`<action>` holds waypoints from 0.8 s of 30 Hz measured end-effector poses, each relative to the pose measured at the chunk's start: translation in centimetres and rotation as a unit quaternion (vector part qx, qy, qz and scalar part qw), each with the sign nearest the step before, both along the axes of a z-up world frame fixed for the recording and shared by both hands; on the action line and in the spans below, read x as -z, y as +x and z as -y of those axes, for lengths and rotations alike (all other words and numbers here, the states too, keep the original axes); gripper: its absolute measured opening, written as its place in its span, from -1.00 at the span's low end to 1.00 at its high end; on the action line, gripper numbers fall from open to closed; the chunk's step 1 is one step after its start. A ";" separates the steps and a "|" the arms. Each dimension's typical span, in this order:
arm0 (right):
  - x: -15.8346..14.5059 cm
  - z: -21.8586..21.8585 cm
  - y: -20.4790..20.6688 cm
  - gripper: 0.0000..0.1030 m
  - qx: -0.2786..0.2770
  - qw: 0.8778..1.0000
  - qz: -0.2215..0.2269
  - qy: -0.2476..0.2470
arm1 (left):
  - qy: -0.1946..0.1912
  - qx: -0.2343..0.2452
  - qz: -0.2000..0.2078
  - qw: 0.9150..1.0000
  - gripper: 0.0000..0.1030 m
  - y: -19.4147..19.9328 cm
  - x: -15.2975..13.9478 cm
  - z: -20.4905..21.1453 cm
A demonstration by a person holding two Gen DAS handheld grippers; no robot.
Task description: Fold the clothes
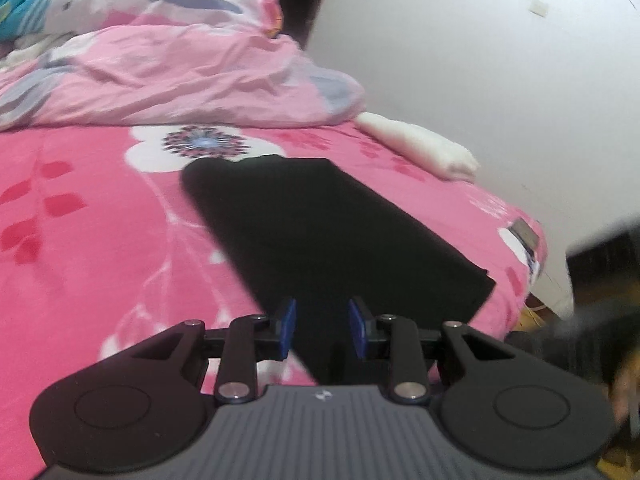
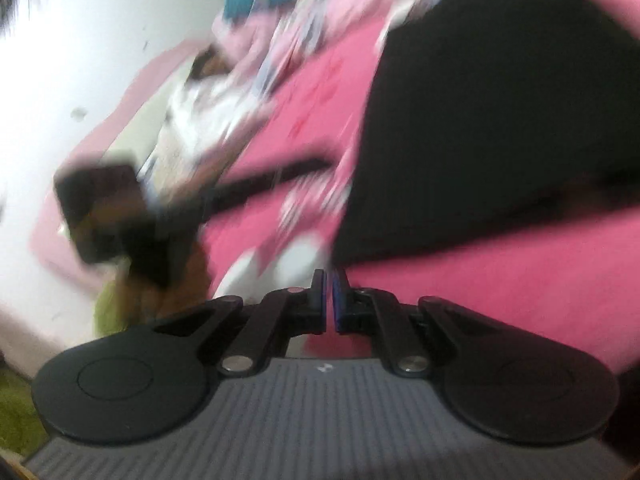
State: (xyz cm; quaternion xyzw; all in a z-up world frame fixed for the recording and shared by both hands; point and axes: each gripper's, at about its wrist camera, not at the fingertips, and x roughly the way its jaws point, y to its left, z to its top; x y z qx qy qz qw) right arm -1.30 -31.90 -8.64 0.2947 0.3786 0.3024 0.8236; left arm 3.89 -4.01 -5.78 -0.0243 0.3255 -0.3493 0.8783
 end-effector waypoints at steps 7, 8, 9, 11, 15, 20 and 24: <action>1.6 6.8 3.3 -1.00 0.163 0.986 -0.016 0.016 | 0.010 0.024 -0.002 1.000 -0.44 -1.0 1.6 1.7; 2.2 7.5 3.3 -1.00 0.181 0.983 -0.023 0.027 | 0.012 0.026 -0.003 1.000 -0.44 -1.1 1.9 1.8; 2.8 8.4 3.1 -1.00 0.202 0.978 -0.026 0.046 | 0.014 0.028 -0.004 1.000 -0.44 -1.2 2.2 2.0; 2.8 10.2 2.1 -1.00 0.260 0.965 -0.019 0.033 | 0.016 0.031 -0.006 0.999 -0.44 -1.4 2.6 2.3; 2.2 12.5 1.1 -0.93 0.327 0.944 -0.011 0.043 | 0.008 0.029 -0.008 1.000 -0.43 -1.3 2.8 2.0; 0.6 6.5 5.8 -0.93 0.215 0.975 0.008 0.057 | 0.000 0.026 -0.009 1.000 -0.43 -1.2 2.9 1.7; 2.4 5.6 8.9 -1.00 0.198 0.978 -0.033 0.052 | -0.007 0.026 -0.010 1.000 -0.43 -1.1 3.1 1.4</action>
